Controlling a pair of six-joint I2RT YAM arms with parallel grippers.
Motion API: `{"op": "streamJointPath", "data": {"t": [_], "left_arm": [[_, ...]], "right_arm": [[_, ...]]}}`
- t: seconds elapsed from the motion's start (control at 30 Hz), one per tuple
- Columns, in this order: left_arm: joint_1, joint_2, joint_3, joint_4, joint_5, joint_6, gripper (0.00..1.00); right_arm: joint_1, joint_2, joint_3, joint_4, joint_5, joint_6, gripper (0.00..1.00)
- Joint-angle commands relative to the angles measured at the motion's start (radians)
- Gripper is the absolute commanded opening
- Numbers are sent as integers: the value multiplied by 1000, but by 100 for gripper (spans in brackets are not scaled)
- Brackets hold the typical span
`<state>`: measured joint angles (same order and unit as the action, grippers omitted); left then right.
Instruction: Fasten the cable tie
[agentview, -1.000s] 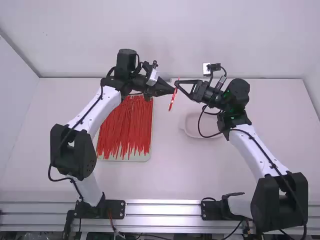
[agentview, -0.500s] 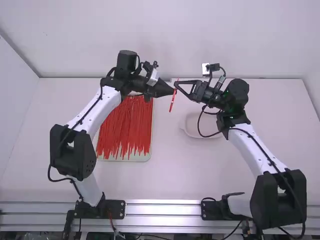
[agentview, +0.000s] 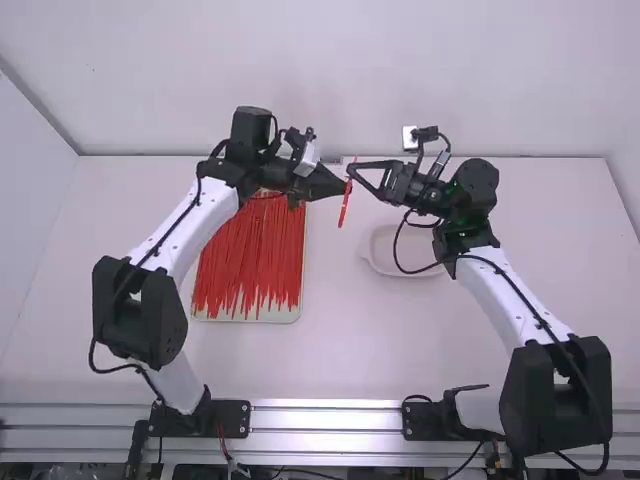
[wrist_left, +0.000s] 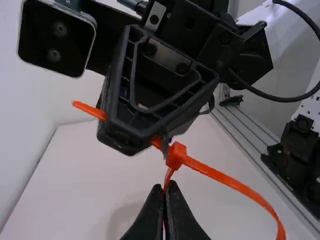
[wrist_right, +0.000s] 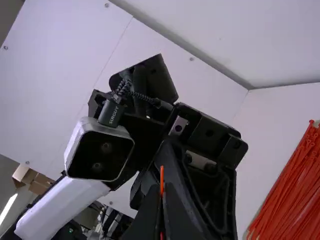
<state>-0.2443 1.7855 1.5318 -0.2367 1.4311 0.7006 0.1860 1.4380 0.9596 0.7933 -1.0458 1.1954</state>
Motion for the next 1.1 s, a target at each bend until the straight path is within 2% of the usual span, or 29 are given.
{"op": "streamJointPath", "data": {"t": [0.0,0.3,0.57,0.9,1.07], "left_arm": [[9,29,-62,-22,-122,1,2],[9,29,-171,-18,-269,-33,2],[9,29,-264,-11,-270,-50,2],[9,29,-284,-51,-298,-43,2],[9,29,-284,-30,-294,-80,2]], "right_arm": [[-2,-35,29,42,-2,14,0],[-2,-53,30,75,-4,44,0],[-3,-54,53,67,-8,65,0],[-11,-54,95,63,-13,64,0],[-46,-54,114,60,-26,61,0]]}}
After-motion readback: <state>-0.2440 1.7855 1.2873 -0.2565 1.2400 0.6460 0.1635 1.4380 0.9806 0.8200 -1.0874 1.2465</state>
